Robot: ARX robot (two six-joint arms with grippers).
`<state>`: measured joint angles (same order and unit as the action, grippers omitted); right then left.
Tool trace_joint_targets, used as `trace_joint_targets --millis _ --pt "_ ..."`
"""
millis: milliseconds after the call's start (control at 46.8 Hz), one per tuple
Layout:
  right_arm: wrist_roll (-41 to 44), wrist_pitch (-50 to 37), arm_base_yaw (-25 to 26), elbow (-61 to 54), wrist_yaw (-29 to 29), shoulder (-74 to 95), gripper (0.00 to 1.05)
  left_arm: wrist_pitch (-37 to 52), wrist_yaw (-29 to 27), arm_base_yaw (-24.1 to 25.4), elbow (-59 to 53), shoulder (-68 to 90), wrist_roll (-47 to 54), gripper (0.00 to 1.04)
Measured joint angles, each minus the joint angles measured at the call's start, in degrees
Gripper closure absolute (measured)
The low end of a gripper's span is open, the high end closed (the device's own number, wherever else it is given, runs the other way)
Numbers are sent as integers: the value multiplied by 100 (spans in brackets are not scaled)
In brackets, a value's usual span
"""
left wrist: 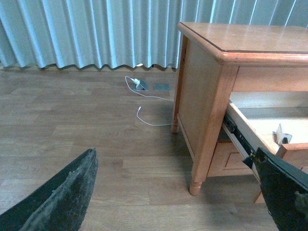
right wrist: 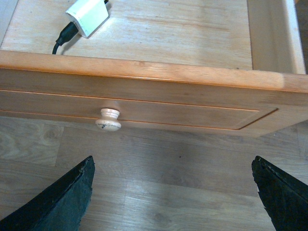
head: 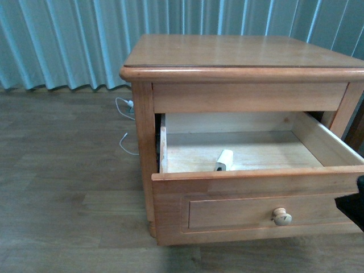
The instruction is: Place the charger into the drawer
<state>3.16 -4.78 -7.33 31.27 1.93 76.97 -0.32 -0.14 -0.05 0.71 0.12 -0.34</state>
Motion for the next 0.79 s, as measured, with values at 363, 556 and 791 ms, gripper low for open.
trace_joint_targets --millis 363,556,791 --pt "-144 -352 -223 975 -107 1613 8 0 0 -2 0 -2 0 6" --pt "-131 -551 -216 1318 -363 2079 8 0 0 -2 0 -2 0 6" --pt "-103 -916 -179 1797 -745 2623 8 0 0 -2 0 -2 0 6"
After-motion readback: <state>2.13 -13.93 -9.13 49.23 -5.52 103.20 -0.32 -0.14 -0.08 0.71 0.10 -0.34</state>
